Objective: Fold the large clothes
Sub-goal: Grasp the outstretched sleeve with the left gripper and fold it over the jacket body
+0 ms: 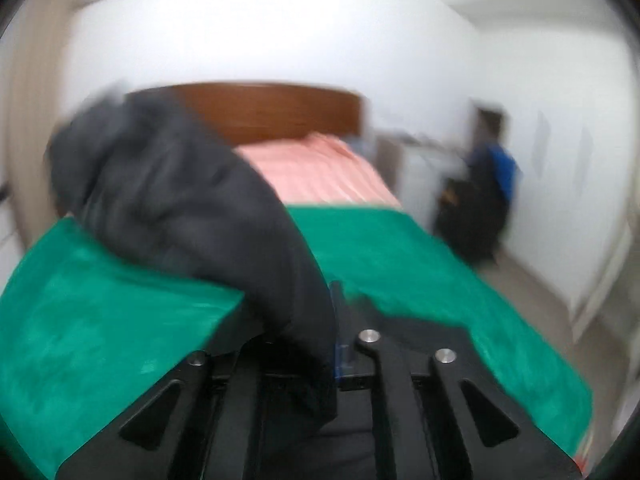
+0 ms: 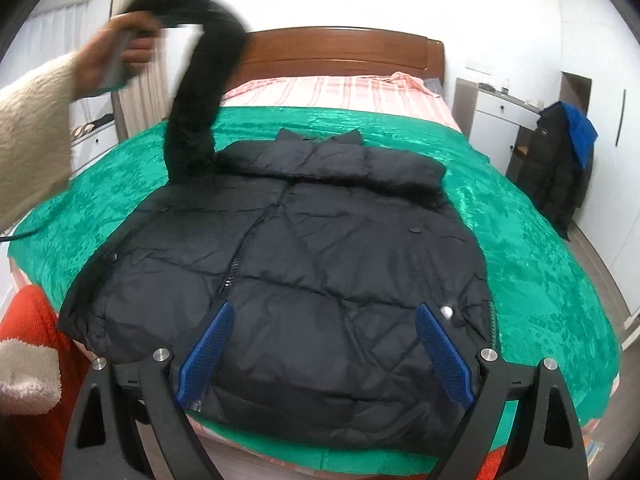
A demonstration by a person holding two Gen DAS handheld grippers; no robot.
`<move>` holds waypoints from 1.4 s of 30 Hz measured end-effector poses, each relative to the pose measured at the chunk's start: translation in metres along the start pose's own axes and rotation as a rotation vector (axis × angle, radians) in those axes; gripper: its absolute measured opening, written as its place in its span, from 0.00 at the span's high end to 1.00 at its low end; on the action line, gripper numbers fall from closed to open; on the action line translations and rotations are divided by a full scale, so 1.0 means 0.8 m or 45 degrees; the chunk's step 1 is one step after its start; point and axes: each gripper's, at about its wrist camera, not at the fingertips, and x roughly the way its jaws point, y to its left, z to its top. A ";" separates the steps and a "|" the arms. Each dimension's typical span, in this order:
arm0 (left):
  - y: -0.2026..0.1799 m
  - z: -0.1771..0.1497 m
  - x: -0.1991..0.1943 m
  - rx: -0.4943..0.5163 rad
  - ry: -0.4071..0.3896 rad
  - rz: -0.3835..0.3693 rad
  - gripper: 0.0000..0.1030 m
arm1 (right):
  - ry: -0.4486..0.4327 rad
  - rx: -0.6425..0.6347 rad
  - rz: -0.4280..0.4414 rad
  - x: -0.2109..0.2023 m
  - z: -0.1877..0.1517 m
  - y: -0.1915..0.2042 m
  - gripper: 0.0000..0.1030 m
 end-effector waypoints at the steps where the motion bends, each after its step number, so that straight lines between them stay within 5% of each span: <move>1: -0.040 -0.011 0.028 0.081 0.054 -0.023 0.56 | -0.003 0.007 -0.001 -0.002 -0.003 -0.003 0.12; 2: -0.075 -0.026 0.055 0.156 0.118 -0.041 0.05 | -0.008 0.011 -0.005 -0.004 -0.007 -0.007 0.12; 6: -0.201 -0.148 0.143 0.516 0.439 -0.048 0.05 | -0.014 0.032 -0.024 -0.010 -0.019 -0.020 0.12; 10: -0.221 -0.235 0.122 0.645 0.533 -0.056 0.07 | -0.056 0.070 -0.027 -0.021 -0.032 -0.038 0.11; 17: -0.083 -0.255 0.028 0.383 0.533 -0.028 0.03 | -0.055 0.088 -0.019 -0.006 -0.038 -0.041 0.11; 26: 0.083 -0.308 -0.079 -0.054 0.552 0.212 0.02 | -0.063 0.004 0.044 -0.004 -0.040 -0.022 0.11; 30: 0.121 -0.341 -0.093 -0.308 0.601 0.163 0.02 | -0.166 0.068 -0.006 -0.027 -0.024 -0.062 0.11; 33: 0.133 -0.370 -0.101 -0.444 0.588 0.027 0.02 | -0.187 0.208 0.024 -0.035 -0.013 -0.128 0.00; 38: 0.125 -0.411 -0.093 -0.514 0.623 -0.067 0.02 | 0.153 0.475 0.221 0.014 -0.028 -0.217 0.00; 42: 0.115 -0.438 -0.099 -0.579 0.680 -0.168 0.02 | 0.362 0.501 0.310 0.056 -0.052 -0.223 0.00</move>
